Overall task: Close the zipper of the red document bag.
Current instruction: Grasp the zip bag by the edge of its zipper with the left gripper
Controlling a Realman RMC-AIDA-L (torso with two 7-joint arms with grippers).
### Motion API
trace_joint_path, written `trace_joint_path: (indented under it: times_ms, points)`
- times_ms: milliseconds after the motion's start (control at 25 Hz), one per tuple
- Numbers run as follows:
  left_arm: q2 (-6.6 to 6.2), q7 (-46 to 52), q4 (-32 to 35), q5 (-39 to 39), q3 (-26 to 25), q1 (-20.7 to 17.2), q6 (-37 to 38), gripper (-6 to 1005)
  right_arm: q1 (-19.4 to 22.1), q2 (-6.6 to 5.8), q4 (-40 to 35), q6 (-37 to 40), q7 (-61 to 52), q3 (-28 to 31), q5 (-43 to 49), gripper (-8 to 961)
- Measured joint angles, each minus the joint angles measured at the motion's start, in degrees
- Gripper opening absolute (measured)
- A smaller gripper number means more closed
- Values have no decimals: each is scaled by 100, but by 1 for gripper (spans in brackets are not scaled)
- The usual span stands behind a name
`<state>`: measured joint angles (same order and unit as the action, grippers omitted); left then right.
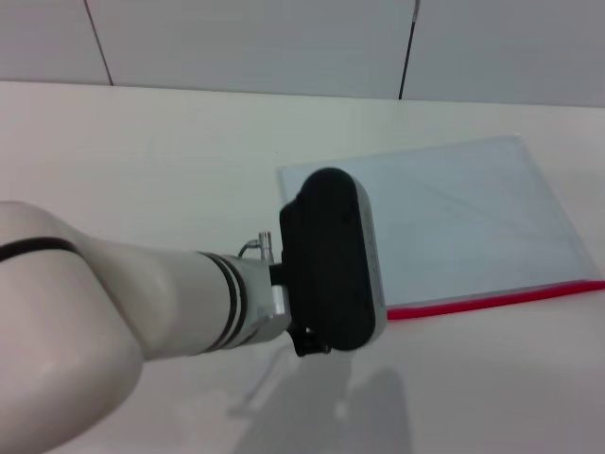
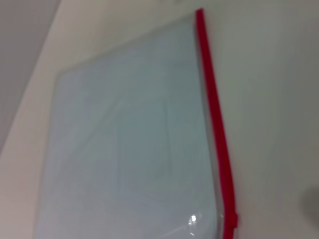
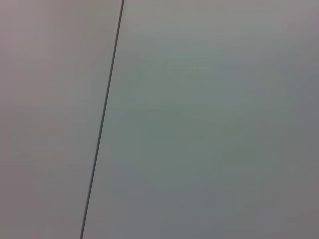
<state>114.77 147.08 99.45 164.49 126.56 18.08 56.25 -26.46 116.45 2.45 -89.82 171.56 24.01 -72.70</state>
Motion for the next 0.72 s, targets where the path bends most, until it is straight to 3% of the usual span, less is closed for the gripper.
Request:
trace_joint_path:
  times_ms: [360,720]
  points:
    - [71,-83,-510,4,75,104,-194,455,0,0,12,0,0,14,-12,729]
    - [9,-141,-921,4,43,117,-823,454,3,0,19,-9,0,22,-17,730]
